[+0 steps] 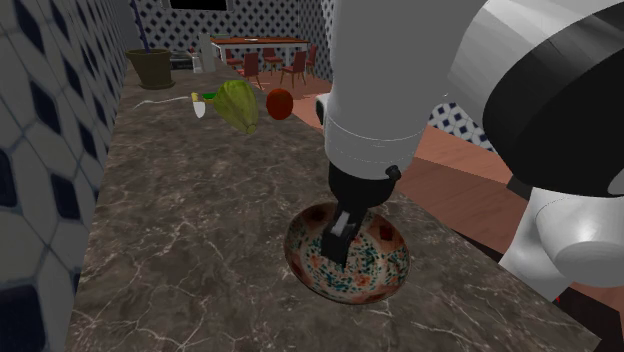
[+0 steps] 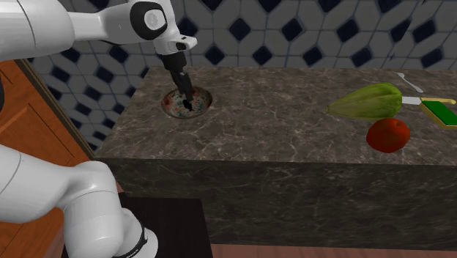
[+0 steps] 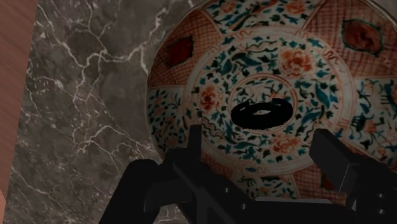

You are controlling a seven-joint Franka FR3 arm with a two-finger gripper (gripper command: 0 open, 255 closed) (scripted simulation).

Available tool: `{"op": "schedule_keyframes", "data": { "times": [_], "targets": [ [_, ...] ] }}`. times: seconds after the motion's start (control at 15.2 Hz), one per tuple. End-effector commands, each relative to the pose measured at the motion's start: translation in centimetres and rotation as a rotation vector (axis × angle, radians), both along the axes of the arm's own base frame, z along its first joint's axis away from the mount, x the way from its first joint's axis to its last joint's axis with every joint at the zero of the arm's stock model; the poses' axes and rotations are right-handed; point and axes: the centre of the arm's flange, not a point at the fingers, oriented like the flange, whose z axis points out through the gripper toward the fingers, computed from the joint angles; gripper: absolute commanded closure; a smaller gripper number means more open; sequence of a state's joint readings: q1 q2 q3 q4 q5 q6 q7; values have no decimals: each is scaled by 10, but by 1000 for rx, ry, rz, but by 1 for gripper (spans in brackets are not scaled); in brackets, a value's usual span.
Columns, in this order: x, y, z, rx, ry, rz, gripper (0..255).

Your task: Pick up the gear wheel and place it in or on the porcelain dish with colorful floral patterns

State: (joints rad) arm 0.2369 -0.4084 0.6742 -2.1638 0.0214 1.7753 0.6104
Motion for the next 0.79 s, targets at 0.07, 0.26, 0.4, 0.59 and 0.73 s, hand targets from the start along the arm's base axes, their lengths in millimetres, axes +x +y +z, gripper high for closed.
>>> {"op": "schedule_keyframes", "data": {
  "times": [0.07,0.26,0.4,0.59,0.73],
  "targets": [
    [0,0,0,0,0,0,0],
    [-2,3,13,0,0,0,0],
    [-5,8,38,0,0,0,0],
    [-7,10,49,0,0,0,0],
    [-7,10,49,0,0,0,0]
  ]
}}
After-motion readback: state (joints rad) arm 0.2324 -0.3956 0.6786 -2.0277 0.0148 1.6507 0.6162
